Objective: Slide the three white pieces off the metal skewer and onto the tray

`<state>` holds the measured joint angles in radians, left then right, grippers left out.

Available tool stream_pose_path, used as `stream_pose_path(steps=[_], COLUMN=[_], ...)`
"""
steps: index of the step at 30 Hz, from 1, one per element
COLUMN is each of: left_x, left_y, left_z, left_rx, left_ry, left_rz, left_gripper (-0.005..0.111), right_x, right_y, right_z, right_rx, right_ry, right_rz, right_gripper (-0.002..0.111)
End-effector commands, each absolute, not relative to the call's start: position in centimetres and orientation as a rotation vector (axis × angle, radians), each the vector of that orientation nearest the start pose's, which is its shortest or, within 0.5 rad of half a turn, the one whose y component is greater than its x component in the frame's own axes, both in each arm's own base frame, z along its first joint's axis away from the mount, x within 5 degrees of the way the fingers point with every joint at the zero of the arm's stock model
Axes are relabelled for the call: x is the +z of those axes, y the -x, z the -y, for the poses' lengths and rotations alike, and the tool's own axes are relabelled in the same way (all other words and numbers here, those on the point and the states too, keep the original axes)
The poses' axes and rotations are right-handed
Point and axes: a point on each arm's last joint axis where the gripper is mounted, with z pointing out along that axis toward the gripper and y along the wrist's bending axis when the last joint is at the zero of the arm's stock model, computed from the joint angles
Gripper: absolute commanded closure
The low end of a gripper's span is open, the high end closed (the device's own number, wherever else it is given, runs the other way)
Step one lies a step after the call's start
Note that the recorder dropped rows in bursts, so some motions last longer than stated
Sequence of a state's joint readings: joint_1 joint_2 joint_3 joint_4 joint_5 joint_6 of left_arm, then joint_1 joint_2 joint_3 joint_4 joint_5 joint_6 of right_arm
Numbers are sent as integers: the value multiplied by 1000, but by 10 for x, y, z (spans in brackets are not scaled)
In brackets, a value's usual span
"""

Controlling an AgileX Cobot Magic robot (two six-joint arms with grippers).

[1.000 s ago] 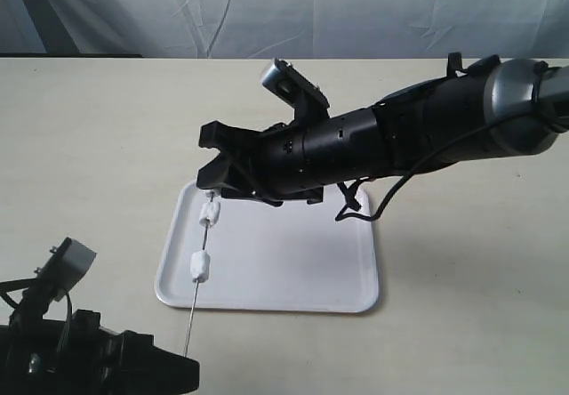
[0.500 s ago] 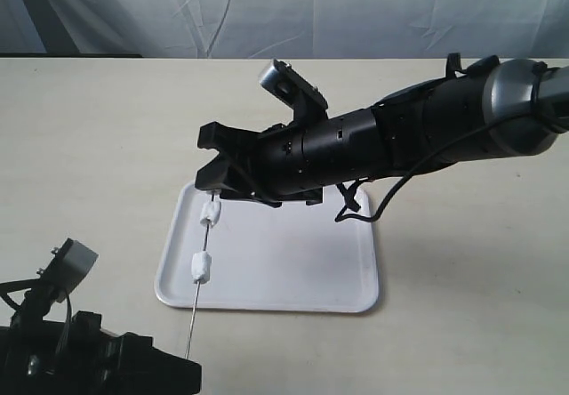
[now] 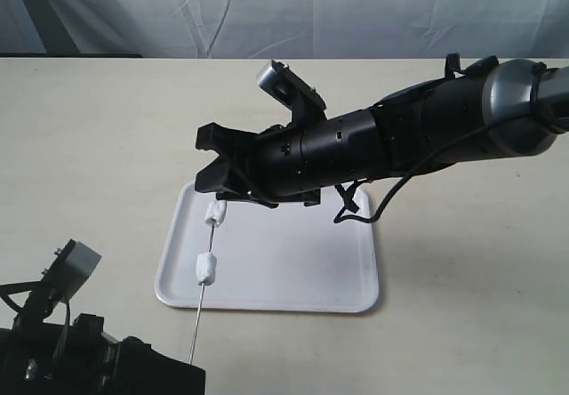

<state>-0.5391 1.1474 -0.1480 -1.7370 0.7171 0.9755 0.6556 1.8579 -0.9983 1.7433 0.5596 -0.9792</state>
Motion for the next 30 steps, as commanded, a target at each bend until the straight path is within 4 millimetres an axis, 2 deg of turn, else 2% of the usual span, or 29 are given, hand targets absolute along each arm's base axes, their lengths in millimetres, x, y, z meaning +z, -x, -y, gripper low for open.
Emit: stream_pose_path(steps=[1,16,23,30], left_x=[164,165,165,174], left_y=[-87,-86,-85,-77], left_z=[123,124,124,129], left_rx=[-1447,-1462,-1472,-1660], left_ry=[-66,-72,-76,-153], left_rz=[-2601,-2599,-2598,-2567], left_gripper=[107,107,107,107], right_x=[176,176,176,176], right_y=[-265,-264,-264,-264], right_z=[-267,-267,-267,-267], right_rx=[1335,1336,1329,1328], right_ry=[205,237,244,248], right_rz=[-2498,-2502,-2499,-2497], right_gripper=[79,80,96,96])
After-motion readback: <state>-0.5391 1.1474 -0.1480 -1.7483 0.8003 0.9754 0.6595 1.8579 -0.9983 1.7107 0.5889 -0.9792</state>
